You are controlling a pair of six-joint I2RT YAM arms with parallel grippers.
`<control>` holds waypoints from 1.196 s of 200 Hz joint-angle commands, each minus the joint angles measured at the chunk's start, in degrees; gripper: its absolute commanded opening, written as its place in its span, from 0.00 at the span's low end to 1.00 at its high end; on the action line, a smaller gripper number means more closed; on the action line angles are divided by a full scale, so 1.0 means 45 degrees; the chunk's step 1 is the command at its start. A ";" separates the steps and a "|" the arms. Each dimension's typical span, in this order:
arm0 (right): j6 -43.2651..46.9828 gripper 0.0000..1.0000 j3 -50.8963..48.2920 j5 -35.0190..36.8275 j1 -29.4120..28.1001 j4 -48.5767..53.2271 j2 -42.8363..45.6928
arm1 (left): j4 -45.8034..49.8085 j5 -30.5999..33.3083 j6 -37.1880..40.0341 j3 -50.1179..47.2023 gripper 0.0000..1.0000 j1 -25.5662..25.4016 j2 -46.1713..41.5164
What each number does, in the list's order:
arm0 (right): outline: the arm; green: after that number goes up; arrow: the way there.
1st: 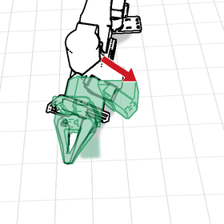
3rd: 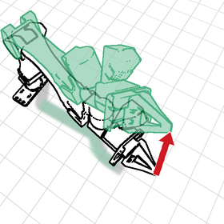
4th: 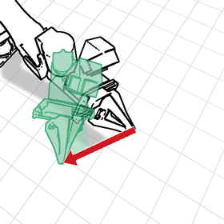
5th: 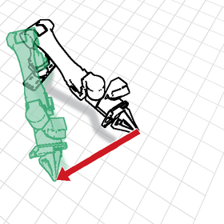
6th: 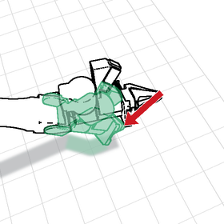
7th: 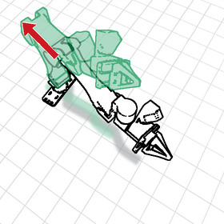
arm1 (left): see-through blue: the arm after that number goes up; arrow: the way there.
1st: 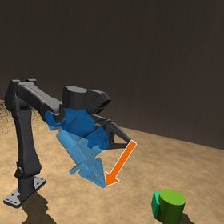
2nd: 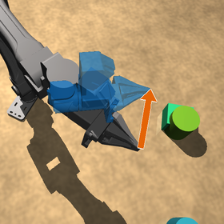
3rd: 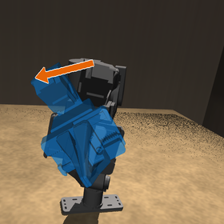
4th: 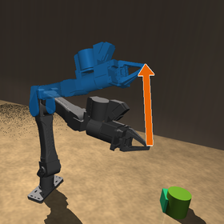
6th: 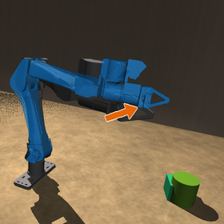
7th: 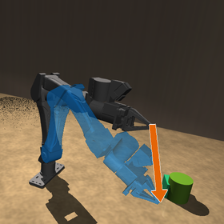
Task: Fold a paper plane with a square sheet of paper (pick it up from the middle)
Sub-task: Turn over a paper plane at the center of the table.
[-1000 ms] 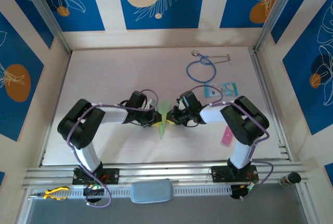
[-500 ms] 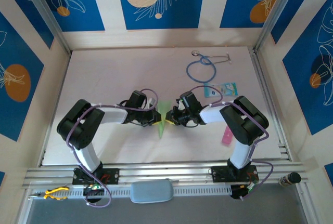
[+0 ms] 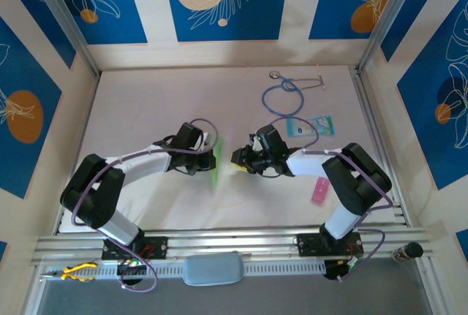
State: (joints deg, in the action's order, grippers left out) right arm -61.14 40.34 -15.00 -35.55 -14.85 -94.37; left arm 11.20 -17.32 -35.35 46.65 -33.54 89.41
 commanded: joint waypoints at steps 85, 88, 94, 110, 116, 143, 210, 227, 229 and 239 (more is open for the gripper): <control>-0.0338 0.41 0.2615 -0.0024 -0.1026 0.1304 -0.1901 | 0.1668 0.1504 0.1041 0.0663 0.06 -0.0887 0.0051; -0.0328 0.41 0.2703 0.0034 -0.1033 0.1503 -0.1979 | 0.1668 0.1515 0.1047 0.0657 0.06 -0.0897 0.0054; -0.0248 0.40 0.2840 0.0108 -0.1045 0.1815 -0.2077 | 0.1679 0.1543 0.1036 0.0676 0.06 -0.0915 0.0073; -0.0173 0.34 0.2773 0.0167 -0.1033 0.1924 -0.2203 | 0.1708 0.1610 0.1020 0.0676 0.06 -0.0955 0.0056; -0.0202 0.32 0.2677 0.0265 -0.1045 0.1919 -0.2177 | 0.1756 0.1659 0.1020 0.0686 0.06 -0.0981 0.0054; -0.0282 0.16 0.2194 0.0306 -0.0950 0.1833 -0.2101 | 0.1861 0.1748 0.1027 0.0702 0.07 -0.0972 0.0222; -0.0517 0.06 0.1806 -0.0151 -0.0906 0.0972 -0.2406 | 0.1885 0.0990 0.1088 0.1037 0.14 -0.1053 0.1098; -0.0567 0.06 0.1783 -0.0210 -0.0910 0.0871 -0.2466 | 0.1971 0.0973 0.1121 0.1112 0.16 -0.1091 0.1200; -0.0571 0.06 0.1789 -0.0228 -0.0894 0.0867 -0.2467 | 0.1970 0.0962 0.1129 0.1116 0.16 -0.1084 0.1205; -0.0588 0.06 0.1795 -0.0240 -0.0887 0.0840 -0.2486 | 0.1976 0.0949 0.1128 0.1112 0.17 -0.1082 0.1211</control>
State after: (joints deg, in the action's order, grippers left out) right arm -62.94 48.97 -14.41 -39.72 -9.89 -104.51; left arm 18.74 -11.77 -31.31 50.02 -37.80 93.97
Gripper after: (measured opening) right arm 0.063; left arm 0.158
